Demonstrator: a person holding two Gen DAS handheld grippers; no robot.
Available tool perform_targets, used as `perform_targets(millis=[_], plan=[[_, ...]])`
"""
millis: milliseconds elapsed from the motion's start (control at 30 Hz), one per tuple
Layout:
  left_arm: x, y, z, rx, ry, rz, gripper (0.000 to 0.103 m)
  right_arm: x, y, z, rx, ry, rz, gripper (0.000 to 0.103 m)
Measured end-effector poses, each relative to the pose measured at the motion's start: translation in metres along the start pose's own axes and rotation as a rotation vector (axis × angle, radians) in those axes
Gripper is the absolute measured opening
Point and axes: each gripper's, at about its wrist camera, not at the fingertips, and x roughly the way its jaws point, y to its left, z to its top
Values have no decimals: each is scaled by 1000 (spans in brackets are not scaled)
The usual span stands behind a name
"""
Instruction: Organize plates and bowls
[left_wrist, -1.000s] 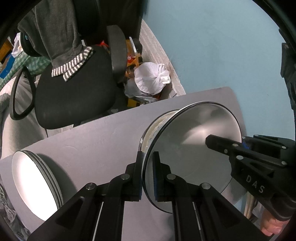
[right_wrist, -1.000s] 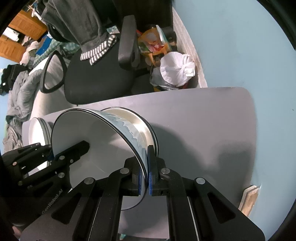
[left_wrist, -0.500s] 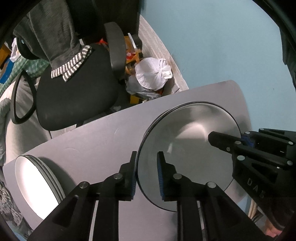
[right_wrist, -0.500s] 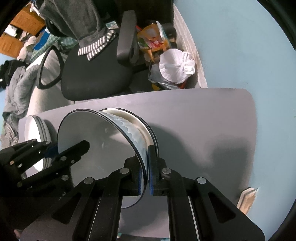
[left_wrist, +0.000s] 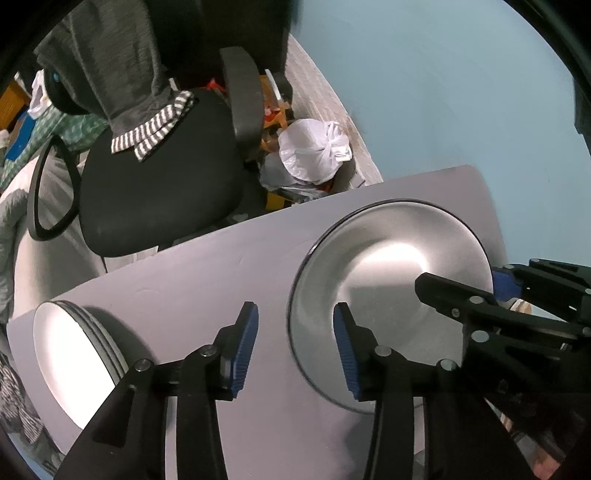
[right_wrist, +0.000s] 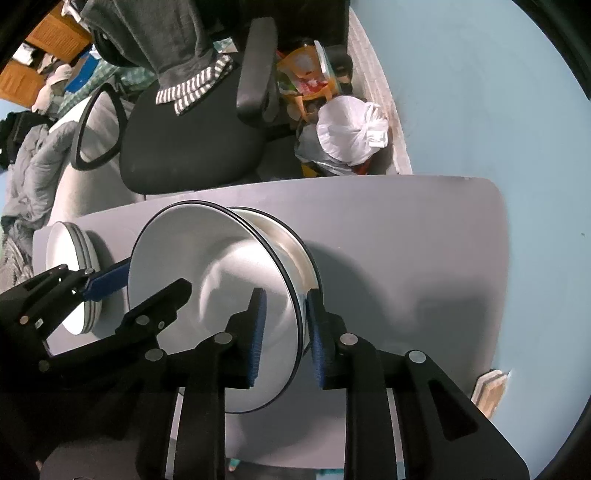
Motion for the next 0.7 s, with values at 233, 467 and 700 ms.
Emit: perform_targets(millis=[233,467,700], plan=[[-9,8,-5,-71,-9,-51,45,-14,6,0,-17,-59,-30,41],[-33,13,-15,-75,-68,-35,51,-29,11,-5,-31,-100,-70,43],[-67,21,-26,-88,-157,-8,60,-56,16,-13,-36,-176,-86,56]])
